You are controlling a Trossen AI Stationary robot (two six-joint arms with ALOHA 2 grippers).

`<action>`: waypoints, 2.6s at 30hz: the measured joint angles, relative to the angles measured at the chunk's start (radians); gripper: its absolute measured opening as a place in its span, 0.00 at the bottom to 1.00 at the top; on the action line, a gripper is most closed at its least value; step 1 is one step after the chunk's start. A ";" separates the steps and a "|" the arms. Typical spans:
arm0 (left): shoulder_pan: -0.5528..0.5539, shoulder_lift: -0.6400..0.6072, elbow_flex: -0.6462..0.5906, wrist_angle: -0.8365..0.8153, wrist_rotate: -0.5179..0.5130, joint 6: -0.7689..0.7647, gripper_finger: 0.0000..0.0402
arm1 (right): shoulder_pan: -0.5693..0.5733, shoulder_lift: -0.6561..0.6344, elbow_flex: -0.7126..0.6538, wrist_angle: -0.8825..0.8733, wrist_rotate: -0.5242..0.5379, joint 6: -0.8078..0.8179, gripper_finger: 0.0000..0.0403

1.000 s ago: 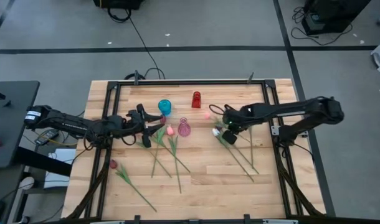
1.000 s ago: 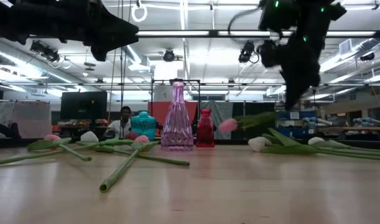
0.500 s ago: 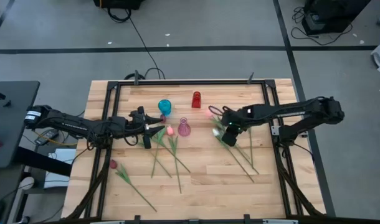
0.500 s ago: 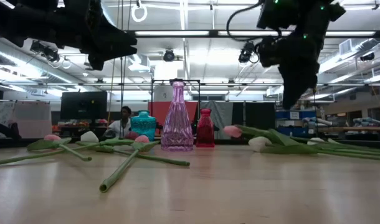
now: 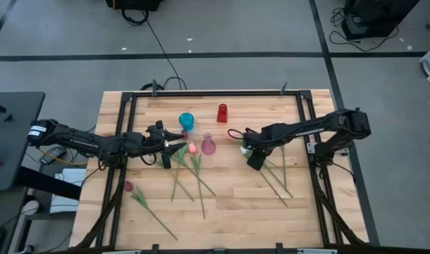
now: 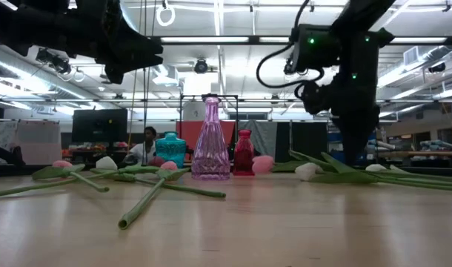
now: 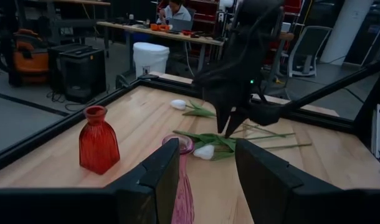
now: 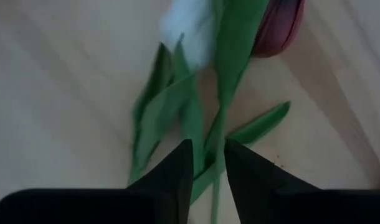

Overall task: Sort flowers into vase by color
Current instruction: Put the right dark red flower into the pink vase

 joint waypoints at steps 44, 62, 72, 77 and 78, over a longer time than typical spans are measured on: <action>0.000 0.000 0.000 -0.011 -0.002 0.001 0.41 | -0.076 -0.251 0.000 0.154 0.029 -0.107 0.04; 0.000 0.000 0.000 0.004 -0.002 0.017 0.41 | -0.005 -0.326 0.000 1.083 0.028 -0.398 0.06; 0.000 0.000 0.000 0.006 -0.002 0.017 0.41 | -0.086 -0.318 0.000 1.380 0.021 -0.556 0.06; 0.000 0.000 0.000 0.006 -0.017 0.021 0.41 | -0.098 -0.318 0.000 1.433 -0.023 -0.555 0.06; 0.000 0.000 0.000 0.006 -0.021 0.021 0.41 | -0.098 -0.318 0.000 1.439 -0.024 -0.557 0.06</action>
